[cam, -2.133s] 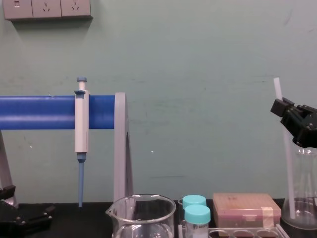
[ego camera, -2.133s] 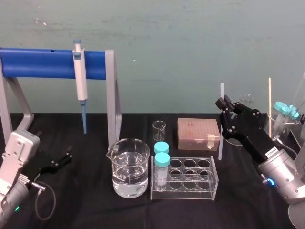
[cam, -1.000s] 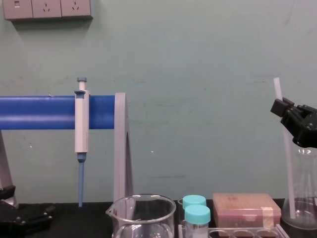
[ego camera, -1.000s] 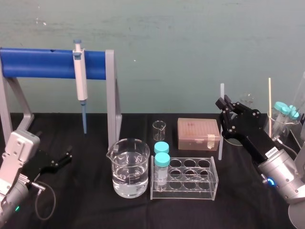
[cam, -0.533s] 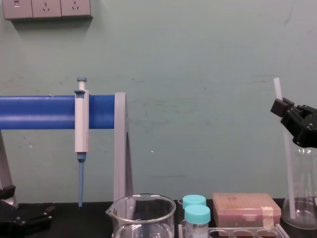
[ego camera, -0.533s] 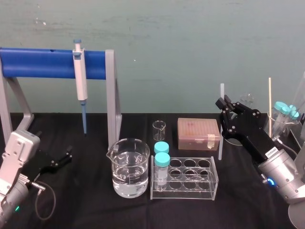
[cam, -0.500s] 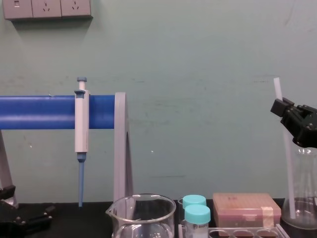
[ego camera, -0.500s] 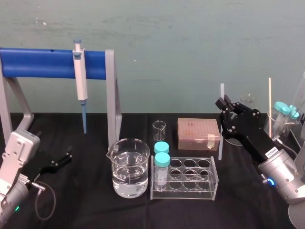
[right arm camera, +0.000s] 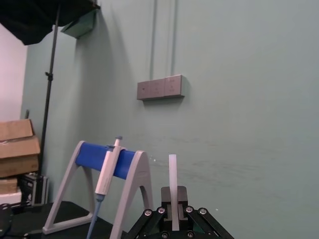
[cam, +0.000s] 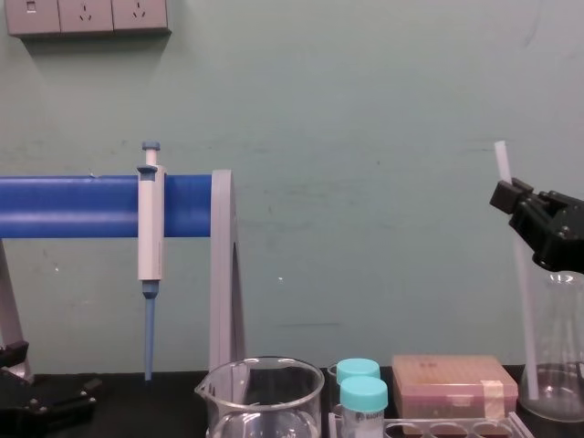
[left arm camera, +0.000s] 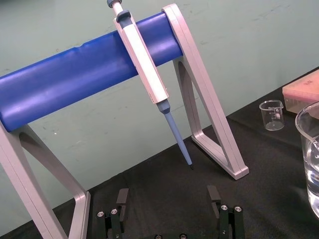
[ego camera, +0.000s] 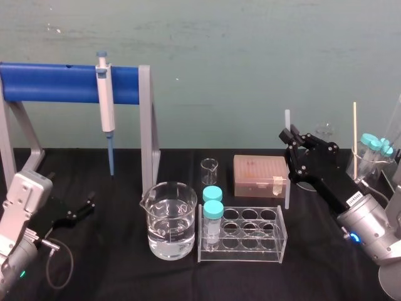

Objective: Pick up the stirring rod with one hand, then place it down.

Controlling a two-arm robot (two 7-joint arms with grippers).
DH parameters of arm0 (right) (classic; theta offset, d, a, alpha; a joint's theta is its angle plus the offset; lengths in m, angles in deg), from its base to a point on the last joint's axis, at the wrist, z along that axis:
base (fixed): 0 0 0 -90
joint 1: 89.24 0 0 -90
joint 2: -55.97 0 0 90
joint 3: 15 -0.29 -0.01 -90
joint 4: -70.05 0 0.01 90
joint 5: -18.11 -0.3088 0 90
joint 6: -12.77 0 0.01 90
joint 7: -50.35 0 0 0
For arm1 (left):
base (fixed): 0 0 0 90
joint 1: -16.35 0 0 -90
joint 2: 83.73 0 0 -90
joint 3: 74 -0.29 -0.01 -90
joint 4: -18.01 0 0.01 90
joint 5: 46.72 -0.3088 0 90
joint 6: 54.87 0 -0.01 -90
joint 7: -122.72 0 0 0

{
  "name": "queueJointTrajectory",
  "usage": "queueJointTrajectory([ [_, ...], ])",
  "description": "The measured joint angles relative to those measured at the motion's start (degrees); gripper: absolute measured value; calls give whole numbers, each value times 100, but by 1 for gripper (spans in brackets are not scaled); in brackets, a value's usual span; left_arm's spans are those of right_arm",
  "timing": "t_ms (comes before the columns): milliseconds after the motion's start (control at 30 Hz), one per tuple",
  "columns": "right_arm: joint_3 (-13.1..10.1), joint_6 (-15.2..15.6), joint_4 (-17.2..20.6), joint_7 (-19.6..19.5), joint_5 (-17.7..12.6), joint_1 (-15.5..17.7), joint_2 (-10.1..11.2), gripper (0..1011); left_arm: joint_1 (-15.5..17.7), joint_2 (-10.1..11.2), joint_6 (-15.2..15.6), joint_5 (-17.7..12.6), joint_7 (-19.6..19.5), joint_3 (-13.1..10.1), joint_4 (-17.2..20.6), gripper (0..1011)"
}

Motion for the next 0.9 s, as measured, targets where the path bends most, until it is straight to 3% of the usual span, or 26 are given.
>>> queueJointTrajectory([
  [433,124,87,30,187,-39,29,64,66,0,0,0,0,0,0,0,1000],
  [900,348,263,-123,536,-331,-74,92,66,0,0,0,0,0,0,0,1000],
])
